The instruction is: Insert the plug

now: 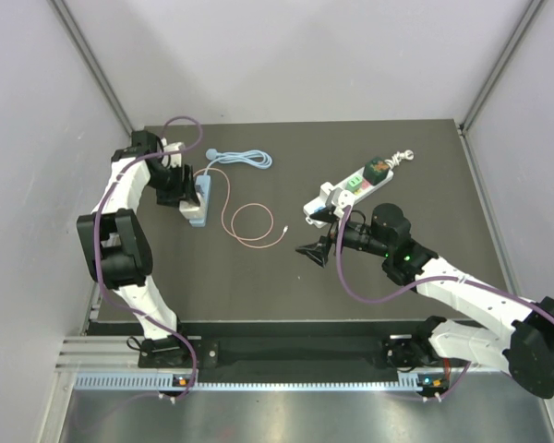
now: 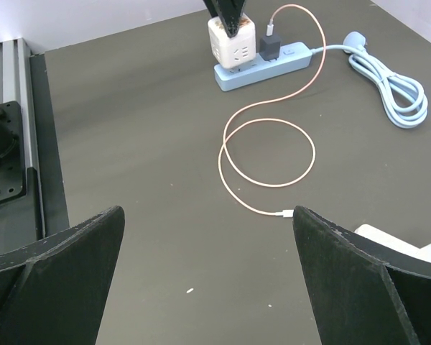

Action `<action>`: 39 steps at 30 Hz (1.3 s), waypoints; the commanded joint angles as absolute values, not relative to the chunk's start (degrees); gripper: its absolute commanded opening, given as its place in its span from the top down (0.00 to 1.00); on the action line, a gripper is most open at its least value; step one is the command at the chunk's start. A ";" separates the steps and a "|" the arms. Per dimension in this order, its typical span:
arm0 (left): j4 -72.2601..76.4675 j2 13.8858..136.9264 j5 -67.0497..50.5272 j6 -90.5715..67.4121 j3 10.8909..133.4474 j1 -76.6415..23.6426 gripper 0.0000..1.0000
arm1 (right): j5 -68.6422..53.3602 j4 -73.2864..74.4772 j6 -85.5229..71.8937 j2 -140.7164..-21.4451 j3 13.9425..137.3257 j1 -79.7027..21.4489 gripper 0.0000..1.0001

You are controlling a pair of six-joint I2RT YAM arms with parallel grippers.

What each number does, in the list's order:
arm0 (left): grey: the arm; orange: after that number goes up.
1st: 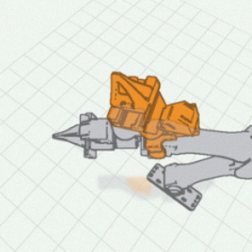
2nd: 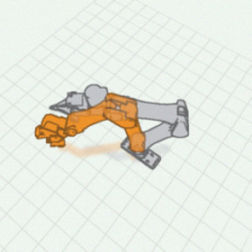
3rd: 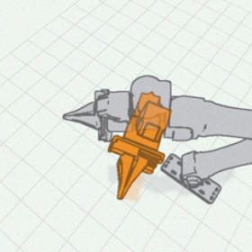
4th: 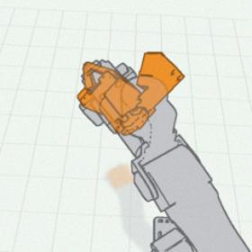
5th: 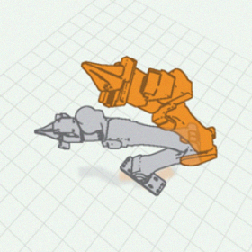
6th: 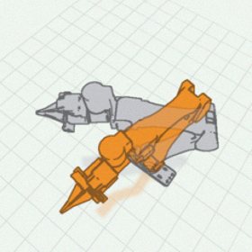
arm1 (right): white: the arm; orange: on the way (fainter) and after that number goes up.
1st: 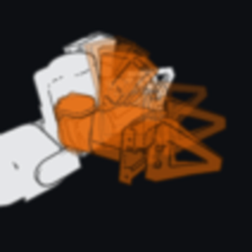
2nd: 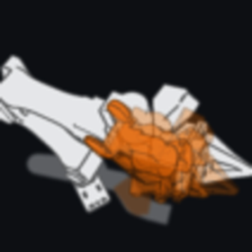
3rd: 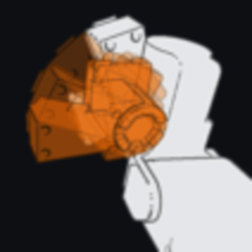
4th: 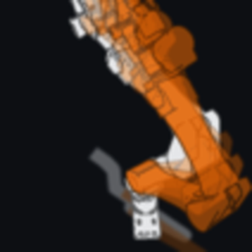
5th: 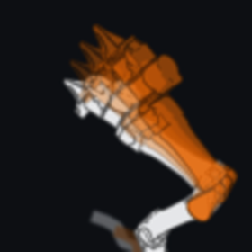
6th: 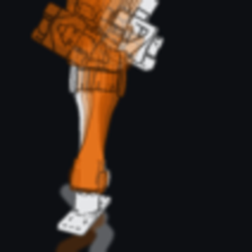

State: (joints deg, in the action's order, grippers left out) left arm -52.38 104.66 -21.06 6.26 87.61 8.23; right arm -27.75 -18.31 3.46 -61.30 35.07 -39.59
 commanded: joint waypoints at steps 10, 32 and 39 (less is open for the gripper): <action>-55.55 105.03 -22.85 7.12 90.44 7.91 1.00 | -28.83 -19.07 4.04 -60.73 38.85 -39.46 0.00; -57.83 109.51 -18.46 7.73 93.42 7.03 1.00 | -28.56 -18.63 4.57 -61.08 38.76 -39.46 0.01; -57.74 113.98 -17.14 7.82 95.36 7.12 1.00 | -28.30 -18.46 4.75 -60.82 38.50 -39.55 0.00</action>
